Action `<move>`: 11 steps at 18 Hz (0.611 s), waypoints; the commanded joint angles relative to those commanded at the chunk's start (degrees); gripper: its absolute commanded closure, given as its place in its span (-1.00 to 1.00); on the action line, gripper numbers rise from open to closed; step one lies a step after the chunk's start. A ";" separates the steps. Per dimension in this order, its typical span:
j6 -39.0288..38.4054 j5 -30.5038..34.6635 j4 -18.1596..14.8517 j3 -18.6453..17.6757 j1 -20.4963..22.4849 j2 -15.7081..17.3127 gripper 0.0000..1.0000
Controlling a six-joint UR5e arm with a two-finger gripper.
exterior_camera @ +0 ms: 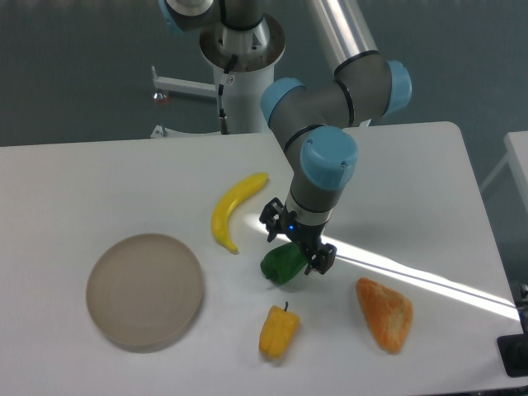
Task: Pick up the green pepper from the table
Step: 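Lower the gripper around the green pepper and close on it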
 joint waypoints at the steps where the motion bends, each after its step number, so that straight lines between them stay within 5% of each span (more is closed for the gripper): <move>1: 0.00 0.09 0.61 -0.09 0.00 -0.09 -1.00; 11: -0.18 0.09 5.98 -4.92 0.18 -0.27 -1.00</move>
